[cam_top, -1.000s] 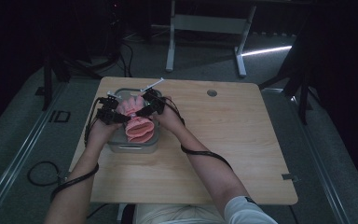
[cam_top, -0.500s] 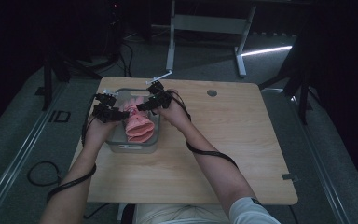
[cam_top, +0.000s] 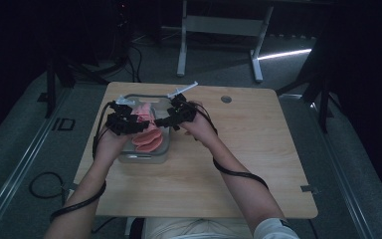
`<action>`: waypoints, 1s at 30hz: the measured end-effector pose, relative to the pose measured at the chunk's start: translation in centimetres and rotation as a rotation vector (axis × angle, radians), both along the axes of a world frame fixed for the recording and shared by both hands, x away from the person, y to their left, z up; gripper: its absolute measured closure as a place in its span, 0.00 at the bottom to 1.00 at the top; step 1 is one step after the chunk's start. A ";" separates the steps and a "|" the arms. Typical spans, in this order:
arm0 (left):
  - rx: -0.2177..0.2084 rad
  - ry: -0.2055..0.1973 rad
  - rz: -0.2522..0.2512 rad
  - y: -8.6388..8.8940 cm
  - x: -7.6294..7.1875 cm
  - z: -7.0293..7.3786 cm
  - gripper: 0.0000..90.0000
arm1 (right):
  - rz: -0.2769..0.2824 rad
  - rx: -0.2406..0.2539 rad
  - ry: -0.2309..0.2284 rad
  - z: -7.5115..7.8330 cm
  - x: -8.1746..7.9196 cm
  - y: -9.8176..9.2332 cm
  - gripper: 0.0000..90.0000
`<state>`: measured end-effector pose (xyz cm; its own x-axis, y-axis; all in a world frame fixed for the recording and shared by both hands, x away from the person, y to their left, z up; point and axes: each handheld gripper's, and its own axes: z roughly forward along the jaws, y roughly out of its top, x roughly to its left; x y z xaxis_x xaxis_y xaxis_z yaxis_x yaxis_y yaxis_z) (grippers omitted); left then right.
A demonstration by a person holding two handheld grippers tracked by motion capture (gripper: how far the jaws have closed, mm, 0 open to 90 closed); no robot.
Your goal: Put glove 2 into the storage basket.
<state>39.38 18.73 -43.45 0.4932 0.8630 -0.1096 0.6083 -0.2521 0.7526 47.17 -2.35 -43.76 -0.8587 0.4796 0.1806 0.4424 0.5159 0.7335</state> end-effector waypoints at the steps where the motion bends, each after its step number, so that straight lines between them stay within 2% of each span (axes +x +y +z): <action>1: -0.003 -0.010 -0.005 -0.3 -0.2 0.1 0.50 | 0.001 -0.003 0.003 -0.1 -0.1 -0.3 0.22; 5: 0.000 -0.038 -0.035 -1.3 -1.2 0.4 0.50 | -0.007 -0.002 0.006 -0.7 -0.4 -1.6 0.22; 7: -0.004 -0.046 -0.067 -2.0 -1.8 0.5 0.50 | -0.004 0.010 0.013 -1.0 -0.6 -2.3 0.20; 10: -0.009 -0.045 -0.121 -3.1 -2.7 0.6 0.50 | -0.003 0.023 0.016 -1.5 -0.9 -3.5 0.19; 18: -0.027 -0.050 -0.238 -6.7 -4.5 0.4 0.48 | -0.013 0.007 -0.003 -2.5 -2.0 -6.1 0.19; 26: -0.014 -0.039 -0.333 -9.7 -5.7 -0.8 0.38 | -0.025 -0.002 -0.021 -3.9 -2.9 -8.5 0.19; 28: 0.001 -0.055 -0.336 -10.4 -6.0 -1.2 0.33 | -0.019 0.001 -0.027 -4.3 -3.2 -9.0 0.19; 30: -0.012 -0.053 -0.346 -10.9 -6.2 -1.5 0.29 | -0.020 0.001 -0.025 -4.7 -3.5 -9.5 0.19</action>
<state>33.20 7.86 -44.94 0.7615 0.6426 -0.0847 0.4482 -0.4277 0.7850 43.66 -11.82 -48.43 -0.8533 0.4963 0.1597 0.4341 0.5067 0.7449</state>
